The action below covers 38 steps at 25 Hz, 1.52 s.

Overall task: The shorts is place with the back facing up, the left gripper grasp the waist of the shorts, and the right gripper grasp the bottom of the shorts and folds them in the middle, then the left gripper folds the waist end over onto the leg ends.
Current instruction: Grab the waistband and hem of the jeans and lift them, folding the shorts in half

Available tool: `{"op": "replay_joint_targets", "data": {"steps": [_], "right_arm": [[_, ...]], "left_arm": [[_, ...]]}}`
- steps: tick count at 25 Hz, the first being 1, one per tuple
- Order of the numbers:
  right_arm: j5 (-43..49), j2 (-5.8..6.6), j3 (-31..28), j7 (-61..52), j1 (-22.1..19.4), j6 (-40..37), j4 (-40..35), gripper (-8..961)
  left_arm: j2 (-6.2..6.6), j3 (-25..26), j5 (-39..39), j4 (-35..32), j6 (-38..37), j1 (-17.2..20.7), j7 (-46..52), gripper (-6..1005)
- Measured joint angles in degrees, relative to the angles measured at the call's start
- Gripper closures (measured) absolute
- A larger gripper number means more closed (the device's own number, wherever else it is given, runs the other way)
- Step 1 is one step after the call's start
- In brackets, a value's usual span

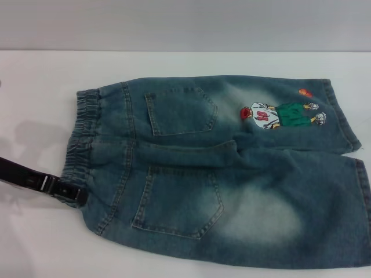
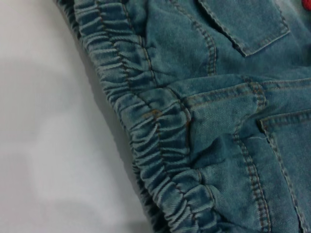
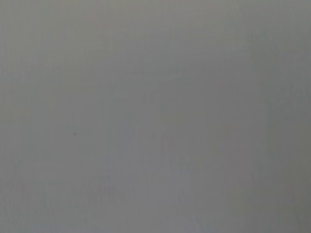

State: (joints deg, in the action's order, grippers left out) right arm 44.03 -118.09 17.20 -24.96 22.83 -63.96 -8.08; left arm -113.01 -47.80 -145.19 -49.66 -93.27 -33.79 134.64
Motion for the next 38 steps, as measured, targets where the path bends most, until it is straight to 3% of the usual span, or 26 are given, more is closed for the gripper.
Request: {"op": "replay_joint_targets", "data": {"steps": [9,20,38], "right_arm": [[0.0,0.13,-0.06,0.0,0.31,0.69,-0.17,331],[0.0,0.24,-0.06,0.0,0.36,1.65,-0.39,330],[0.31,0.15,0.5,-0.46,-0.08,1.49,-0.57,331]], "left_arm": [[-0.02,-0.45,-0.49,0.26,0.15,-1.19,0.02,445],[0.05,-0.61,-0.63,0.28,0.78,-1.36,0.0,877],[-0.49,-1.82,-0.88,-0.16,2.19,-1.57,-0.08,935]]}}
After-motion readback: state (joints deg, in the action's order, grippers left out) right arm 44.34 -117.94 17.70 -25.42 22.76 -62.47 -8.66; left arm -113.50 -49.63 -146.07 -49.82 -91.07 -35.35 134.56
